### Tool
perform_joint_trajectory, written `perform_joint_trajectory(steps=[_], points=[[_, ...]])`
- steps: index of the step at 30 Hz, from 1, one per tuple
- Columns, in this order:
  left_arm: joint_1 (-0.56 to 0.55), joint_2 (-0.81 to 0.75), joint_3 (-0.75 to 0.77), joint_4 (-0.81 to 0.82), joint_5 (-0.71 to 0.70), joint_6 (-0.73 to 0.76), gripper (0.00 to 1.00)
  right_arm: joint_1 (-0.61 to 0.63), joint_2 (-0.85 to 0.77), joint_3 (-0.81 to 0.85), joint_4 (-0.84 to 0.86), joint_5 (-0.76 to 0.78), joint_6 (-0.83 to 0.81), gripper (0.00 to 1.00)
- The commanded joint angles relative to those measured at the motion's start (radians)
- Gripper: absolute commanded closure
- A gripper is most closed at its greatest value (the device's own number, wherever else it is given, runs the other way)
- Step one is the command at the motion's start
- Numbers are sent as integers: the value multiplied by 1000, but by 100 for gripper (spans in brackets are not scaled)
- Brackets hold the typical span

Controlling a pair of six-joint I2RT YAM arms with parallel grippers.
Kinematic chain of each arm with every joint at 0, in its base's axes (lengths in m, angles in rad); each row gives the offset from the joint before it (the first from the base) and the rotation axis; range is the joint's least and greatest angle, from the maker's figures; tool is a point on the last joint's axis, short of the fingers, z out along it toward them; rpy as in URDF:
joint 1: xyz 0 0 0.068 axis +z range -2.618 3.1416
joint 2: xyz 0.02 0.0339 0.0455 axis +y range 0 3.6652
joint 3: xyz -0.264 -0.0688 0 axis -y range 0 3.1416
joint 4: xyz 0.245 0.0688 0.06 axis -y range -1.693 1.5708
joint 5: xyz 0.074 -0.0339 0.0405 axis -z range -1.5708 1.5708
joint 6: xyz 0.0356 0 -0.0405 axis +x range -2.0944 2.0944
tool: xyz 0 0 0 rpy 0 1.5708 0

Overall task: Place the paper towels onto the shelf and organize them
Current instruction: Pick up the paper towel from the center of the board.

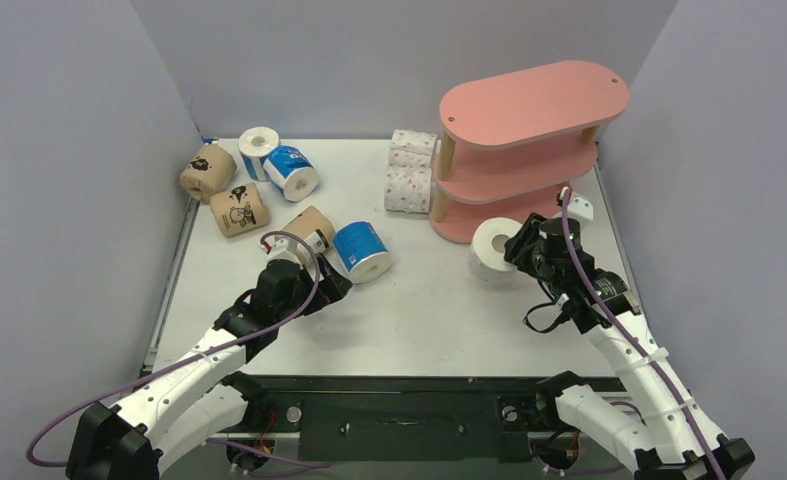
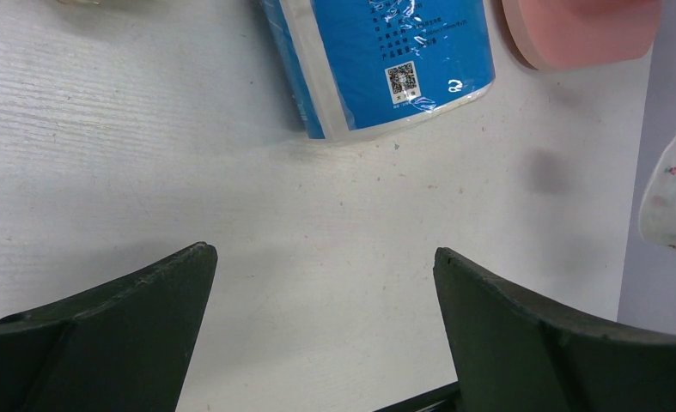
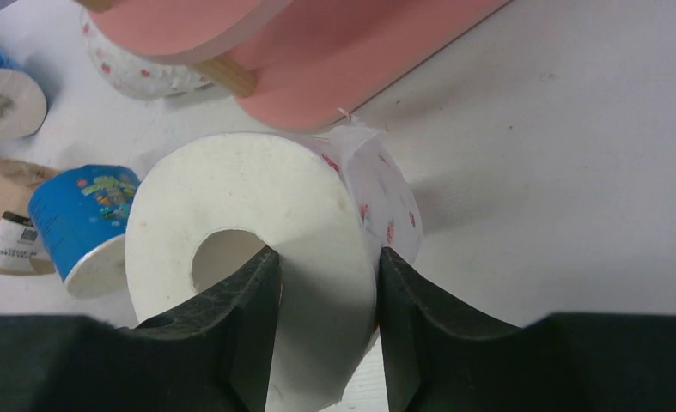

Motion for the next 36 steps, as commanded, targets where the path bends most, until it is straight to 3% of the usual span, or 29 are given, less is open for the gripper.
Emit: perform_joint_trajectory(steps=[1,5,16,17,26,36], points=[[6,-5,41,39,-1,12,2,-87,27,73,85,-12,29,65],[6,0,51,41,1,13,2,-143,69,137,124,-61,58,65],[7,25,54,68,13,7,2,-147,201,299,152,-56,81,65],[7,29,55,68,15,7,2,-147,149,312,156,-57,87,65],[7,21,64,55,8,12,2,-148,314,397,194,-59,109,65],[16,37,61,72,19,14,2,-148,312,417,174,-39,87,65]])
